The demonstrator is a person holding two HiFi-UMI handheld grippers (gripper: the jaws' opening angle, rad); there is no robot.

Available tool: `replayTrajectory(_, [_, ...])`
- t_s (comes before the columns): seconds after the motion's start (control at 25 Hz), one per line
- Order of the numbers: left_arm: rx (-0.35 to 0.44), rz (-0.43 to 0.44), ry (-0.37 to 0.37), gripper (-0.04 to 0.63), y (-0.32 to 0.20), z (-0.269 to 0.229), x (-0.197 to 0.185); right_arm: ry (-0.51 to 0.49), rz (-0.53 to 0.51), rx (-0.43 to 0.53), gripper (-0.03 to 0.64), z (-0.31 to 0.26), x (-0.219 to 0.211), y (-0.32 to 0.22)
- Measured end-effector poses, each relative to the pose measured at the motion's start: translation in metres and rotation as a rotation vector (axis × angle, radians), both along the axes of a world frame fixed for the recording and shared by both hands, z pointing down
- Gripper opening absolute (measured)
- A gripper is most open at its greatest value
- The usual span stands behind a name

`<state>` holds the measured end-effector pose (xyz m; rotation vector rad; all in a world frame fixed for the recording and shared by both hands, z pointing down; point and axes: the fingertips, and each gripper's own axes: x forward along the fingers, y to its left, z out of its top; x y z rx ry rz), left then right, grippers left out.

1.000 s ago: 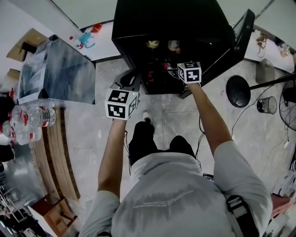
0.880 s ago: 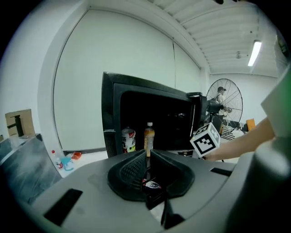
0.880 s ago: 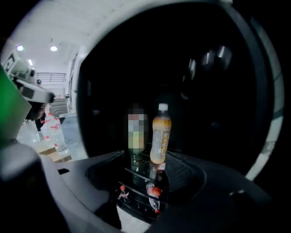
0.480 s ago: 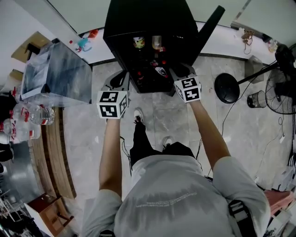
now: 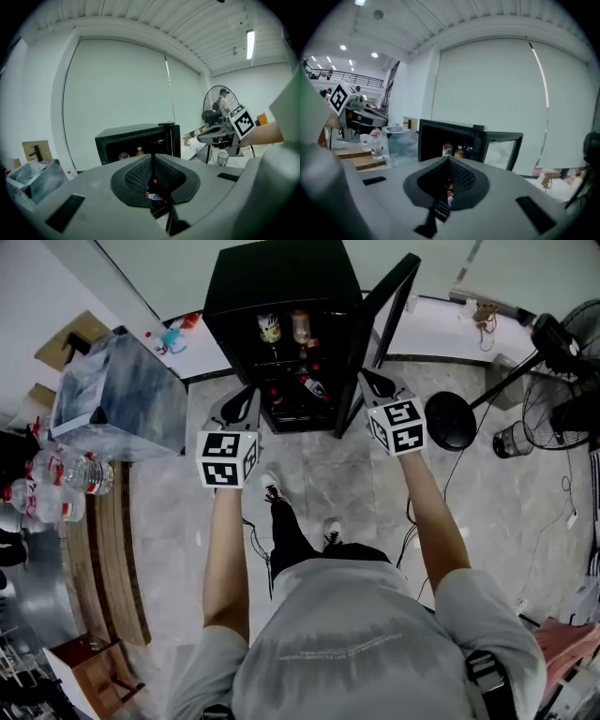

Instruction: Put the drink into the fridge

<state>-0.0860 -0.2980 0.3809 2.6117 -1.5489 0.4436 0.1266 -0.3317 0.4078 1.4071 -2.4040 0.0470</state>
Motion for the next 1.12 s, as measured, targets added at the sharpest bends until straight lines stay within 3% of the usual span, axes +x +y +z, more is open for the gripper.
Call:
replayTrajectory(0.24, [0.054,0.016,0.005,0.031,0.024,-0.025,0.016,0.025,-0.006,0.039,0.001,-0.037,0.020,0.037])
replayTrajectory(0.56, [0.085,0.023,0.004,0.031,0.050,-0.044,0.025,-0.033,-0.065,0.078,0.002,-0.079,0.022,0.076])
replayTrajectory(1.12, [0.162,0.067,-0.009,0.031,0.066,-0.086,0.031,0.009,-0.093,0.192,0.002,-0.134,0.013,0.092])
